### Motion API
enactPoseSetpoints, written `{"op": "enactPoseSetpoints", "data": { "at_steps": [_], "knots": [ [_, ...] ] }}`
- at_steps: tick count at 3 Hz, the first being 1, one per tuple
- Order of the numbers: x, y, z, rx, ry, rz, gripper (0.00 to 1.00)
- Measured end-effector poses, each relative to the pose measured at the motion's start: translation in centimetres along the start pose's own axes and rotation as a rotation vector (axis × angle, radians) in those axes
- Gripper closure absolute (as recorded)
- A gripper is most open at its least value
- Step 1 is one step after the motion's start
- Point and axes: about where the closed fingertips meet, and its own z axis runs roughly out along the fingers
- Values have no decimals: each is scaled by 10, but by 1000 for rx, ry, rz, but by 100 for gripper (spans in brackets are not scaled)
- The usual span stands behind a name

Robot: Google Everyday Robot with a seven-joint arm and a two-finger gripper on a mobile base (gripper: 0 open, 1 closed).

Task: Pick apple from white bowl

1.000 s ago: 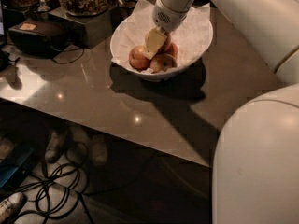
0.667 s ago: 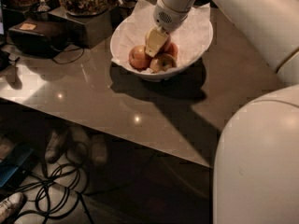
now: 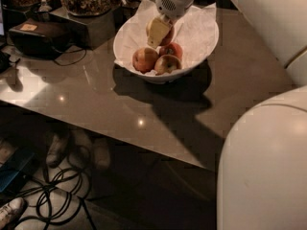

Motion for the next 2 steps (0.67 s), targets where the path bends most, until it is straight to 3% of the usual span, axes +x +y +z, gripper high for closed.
{"op": "enactPoseSetpoints", "data": {
  "at_steps": [1, 2],
  "knots": [
    [-21, -1, -47, 26, -43, 19, 100],
    [-35, 6, -76, -13, -87, -1, 100]
  ]
}}
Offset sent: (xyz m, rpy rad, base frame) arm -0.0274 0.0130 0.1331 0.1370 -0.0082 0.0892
